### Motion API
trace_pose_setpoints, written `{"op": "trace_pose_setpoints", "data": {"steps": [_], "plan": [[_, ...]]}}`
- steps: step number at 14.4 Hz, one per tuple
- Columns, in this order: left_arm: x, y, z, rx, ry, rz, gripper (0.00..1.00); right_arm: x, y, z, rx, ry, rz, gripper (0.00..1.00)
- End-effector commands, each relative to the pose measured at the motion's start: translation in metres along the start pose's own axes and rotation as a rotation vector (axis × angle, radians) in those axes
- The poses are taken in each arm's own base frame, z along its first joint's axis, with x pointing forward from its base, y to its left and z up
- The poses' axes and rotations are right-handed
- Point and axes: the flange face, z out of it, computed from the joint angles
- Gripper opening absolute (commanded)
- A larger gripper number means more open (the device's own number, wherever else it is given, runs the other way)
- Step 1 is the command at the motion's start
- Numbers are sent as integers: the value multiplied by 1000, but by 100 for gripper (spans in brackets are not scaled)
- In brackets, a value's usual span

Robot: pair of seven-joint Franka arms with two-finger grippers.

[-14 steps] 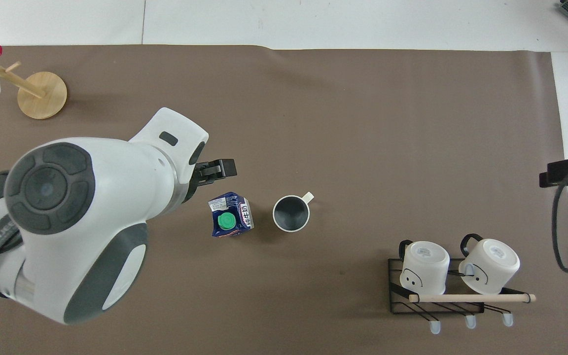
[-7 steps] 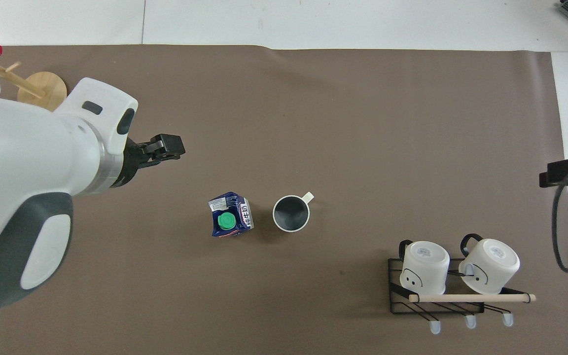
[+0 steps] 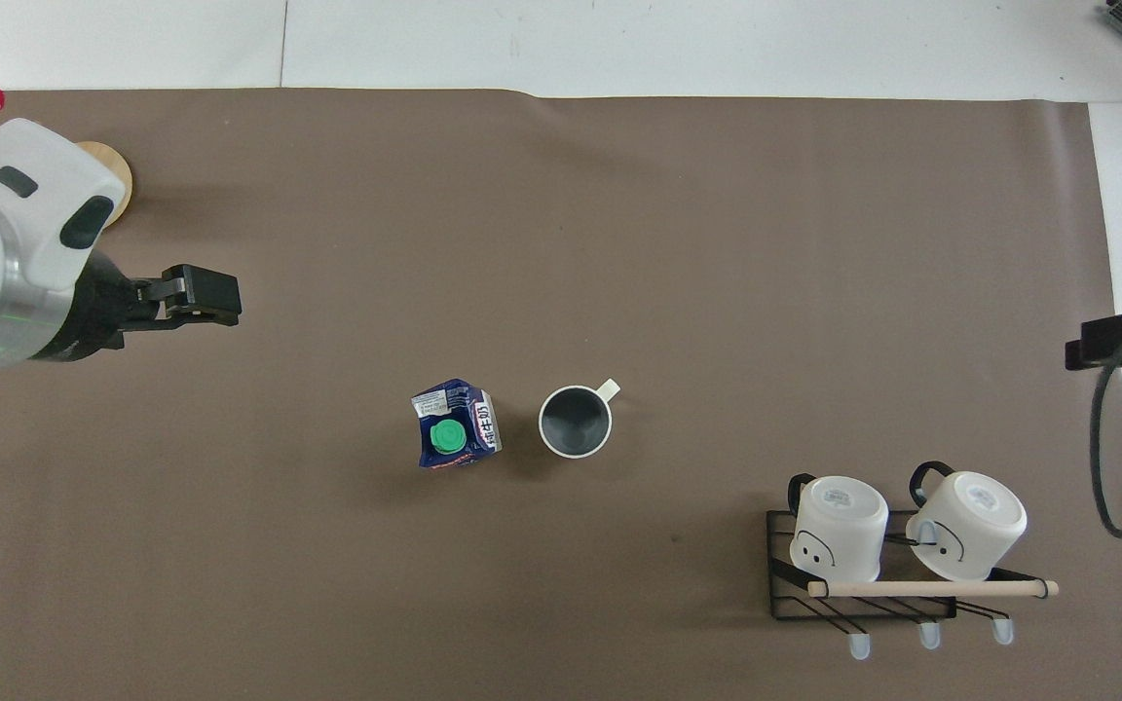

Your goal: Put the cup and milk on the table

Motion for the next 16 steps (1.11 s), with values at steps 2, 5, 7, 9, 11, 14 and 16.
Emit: {"op": "trace_pose_setpoints", "data": {"steps": [2, 5, 7, 9, 11, 14, 16], "plan": [[1, -29, -17, 21, -47, 92, 100, -3, 0, -4, 19, -2, 13, 100], [-4, -37, -37, 31, -75, 94, 100, -3, 0, -3, 19, -4, 13, 100], [-2, -50, -39, 29, -83, 133, 100, -3, 0, -3, 19, -4, 13, 100], [-2, -63, -40, 27, -99, 171, 100, -3, 0, -4, 19, -2, 13, 100], [-3, -67, -39, 26, -111, 163, 100, -3, 0, -4, 19, -2, 13, 100], [-1, -74, -39, 26, -109, 152, 100, -3, 0, -4, 19, -2, 13, 100], [-2, -75, -39, 26, -114, 151, 100, -3, 0, -4, 19, -2, 13, 100]]}}
